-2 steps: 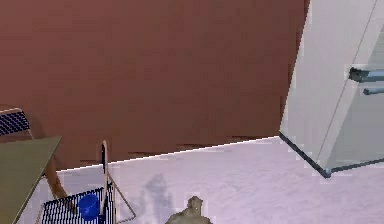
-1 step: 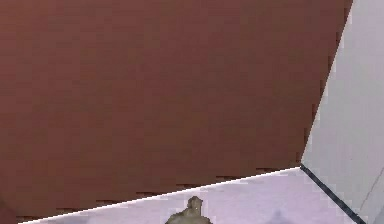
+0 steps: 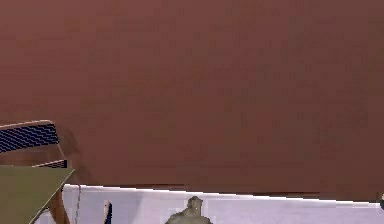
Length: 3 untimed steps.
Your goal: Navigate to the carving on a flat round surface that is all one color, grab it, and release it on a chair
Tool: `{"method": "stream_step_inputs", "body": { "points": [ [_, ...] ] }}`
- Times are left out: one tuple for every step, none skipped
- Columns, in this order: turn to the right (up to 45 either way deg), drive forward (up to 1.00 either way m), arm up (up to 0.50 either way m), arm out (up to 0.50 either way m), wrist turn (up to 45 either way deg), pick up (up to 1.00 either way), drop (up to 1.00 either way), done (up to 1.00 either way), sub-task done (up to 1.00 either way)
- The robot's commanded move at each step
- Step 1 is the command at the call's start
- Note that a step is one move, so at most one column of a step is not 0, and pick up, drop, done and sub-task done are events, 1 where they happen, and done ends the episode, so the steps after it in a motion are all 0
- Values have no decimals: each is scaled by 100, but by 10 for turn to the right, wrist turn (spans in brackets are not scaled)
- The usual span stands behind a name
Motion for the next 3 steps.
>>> {"method": "stream_step_inputs", "body": {
  "points": [
    [0,30,0,0,0,0,0,0,0],
    [210,0,0,0,0,0,0,0,0],
    [-300,0,0,0,0,0,0,0,0]
  ]
}}
